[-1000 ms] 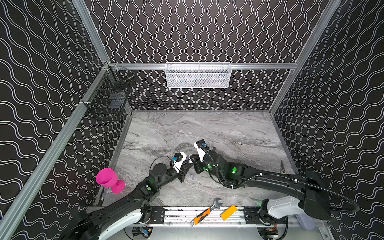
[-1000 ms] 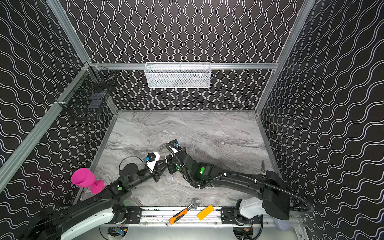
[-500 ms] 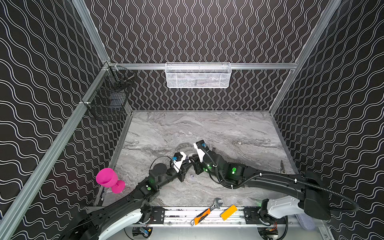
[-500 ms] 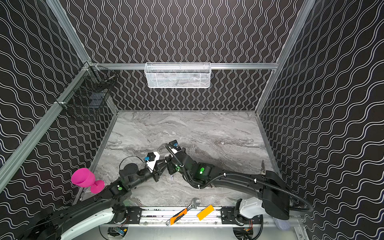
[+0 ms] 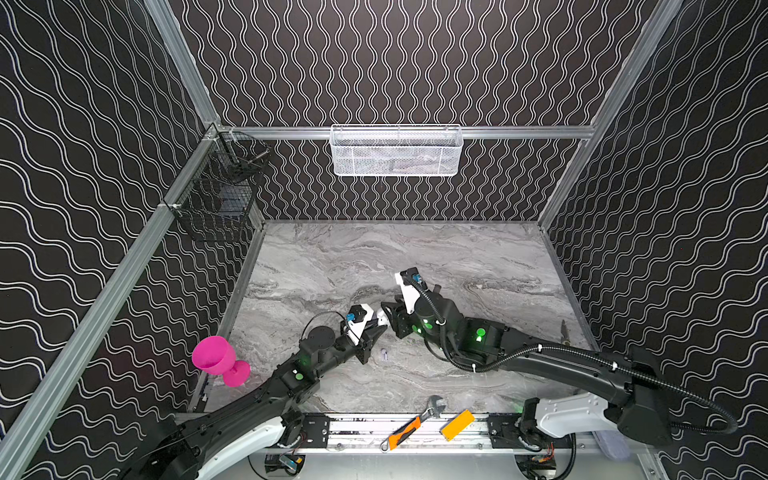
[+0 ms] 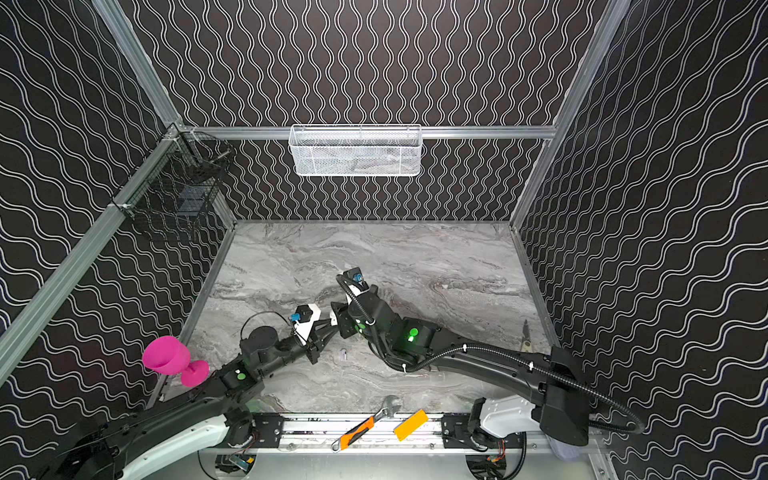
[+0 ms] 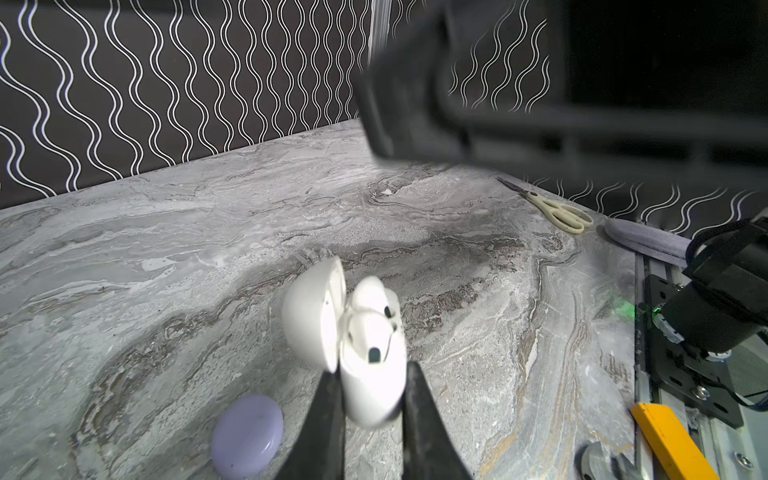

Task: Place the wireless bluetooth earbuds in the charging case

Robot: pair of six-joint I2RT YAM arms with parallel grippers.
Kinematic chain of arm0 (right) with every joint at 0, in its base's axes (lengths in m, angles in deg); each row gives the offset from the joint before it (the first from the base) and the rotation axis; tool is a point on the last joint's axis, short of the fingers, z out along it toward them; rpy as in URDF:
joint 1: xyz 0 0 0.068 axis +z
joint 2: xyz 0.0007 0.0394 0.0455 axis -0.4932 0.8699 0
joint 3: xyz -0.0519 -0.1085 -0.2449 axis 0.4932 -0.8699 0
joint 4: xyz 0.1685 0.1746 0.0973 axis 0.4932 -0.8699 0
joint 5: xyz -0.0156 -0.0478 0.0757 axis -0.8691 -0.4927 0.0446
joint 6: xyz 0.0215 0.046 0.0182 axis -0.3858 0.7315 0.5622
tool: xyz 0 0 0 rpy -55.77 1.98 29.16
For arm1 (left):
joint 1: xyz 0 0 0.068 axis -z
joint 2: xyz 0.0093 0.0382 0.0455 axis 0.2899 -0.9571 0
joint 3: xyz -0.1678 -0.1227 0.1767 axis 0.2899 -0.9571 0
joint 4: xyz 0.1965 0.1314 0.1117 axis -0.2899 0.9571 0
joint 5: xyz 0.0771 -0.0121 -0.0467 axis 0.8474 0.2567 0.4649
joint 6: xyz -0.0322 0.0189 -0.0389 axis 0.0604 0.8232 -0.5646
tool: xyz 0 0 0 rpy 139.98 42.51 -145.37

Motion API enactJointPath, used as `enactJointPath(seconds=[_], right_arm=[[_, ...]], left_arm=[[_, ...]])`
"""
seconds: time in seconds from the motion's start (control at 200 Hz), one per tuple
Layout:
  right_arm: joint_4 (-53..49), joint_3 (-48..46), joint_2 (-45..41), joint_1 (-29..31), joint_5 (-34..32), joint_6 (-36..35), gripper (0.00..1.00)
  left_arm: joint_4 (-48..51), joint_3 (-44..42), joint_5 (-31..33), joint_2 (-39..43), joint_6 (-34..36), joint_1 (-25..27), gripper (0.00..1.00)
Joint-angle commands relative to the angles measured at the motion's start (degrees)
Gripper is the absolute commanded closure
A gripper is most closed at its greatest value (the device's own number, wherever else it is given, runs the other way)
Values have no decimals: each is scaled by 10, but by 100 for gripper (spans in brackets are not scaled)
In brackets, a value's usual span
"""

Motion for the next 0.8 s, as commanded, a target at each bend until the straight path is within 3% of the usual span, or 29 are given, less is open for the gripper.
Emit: enactJointPath(seconds=[0.0, 0.18, 0.521, 0.796], right_arm=[[-48, 21, -4, -18, 12, 0, 53], [-92, 61, 0, -60, 39, 3, 52], [-166, 140, 57, -157, 210, 4, 49], [-226, 229, 138, -190, 320, -6, 49]], left_arm=[[-26, 5, -5, -1, 11, 0, 100], [-29, 3, -8, 0, 13, 0, 99], [-31, 5, -13, -3, 15, 0, 100], [-37, 5, -26, -4, 15, 0, 100]])
